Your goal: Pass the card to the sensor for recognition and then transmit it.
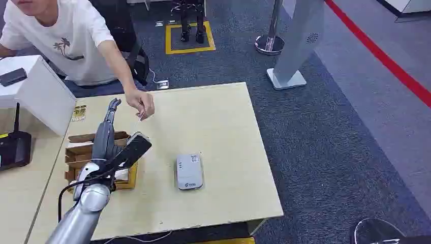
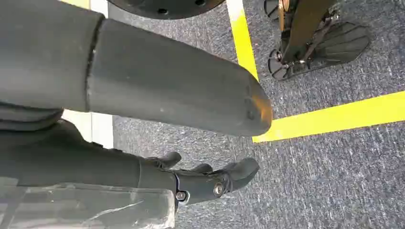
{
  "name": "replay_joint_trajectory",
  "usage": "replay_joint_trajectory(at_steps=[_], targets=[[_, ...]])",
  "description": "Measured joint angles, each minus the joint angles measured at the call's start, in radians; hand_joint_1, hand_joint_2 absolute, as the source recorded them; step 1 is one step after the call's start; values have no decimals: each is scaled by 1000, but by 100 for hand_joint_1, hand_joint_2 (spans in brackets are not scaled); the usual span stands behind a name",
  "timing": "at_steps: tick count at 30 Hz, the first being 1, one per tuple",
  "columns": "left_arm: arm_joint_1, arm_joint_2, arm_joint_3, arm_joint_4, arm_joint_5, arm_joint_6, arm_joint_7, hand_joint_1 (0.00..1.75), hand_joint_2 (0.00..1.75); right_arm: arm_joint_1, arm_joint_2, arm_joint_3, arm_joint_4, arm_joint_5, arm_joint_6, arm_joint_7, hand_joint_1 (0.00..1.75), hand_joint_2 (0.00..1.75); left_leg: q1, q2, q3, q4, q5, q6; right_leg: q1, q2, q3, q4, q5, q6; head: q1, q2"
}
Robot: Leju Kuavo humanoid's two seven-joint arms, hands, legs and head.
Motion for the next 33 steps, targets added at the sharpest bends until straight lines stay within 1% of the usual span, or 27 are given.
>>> replay_joint_trajectory(at_steps=[7,8,12,17,22,33], targets=[[0,2,0,11,2,-5,0,0,175,0,0,0,0,0,0,0,0,175,0,0,0,0,0,0,0,0,0,0,0,0,0,0],[0,2,0,12,2,-6,0,175,175,0,0,0,0,0,0,0,0,175,0,0,0,0,0,0,0,0,0,0,0,0,0,0],[0,1,0,16,18,-19,-5,175,175,0,0,0,0,0,0,3,0,175,0,0,0,0,0,0,0,0,0,0,0,0,0,0],[3,2,0,16,35,-20,-21,175,175,0,0,0,0,0,-2,3,0,175,0,0,0,0,0,0,0,0,0,0,0,0,0,0],[8,2,0,16,38,-23,-23,175,175,0,0,0,0,0,-3,3,0,175,0,0,0,0,0,0,0,0,0,0,0,0,0,0],[8,20,0,16,61,-31,-33,175,175,0,0,9,0,1,-4,3,0,175,0,0,0,0,0,0,0,0,0,0,0,0,0,0]])
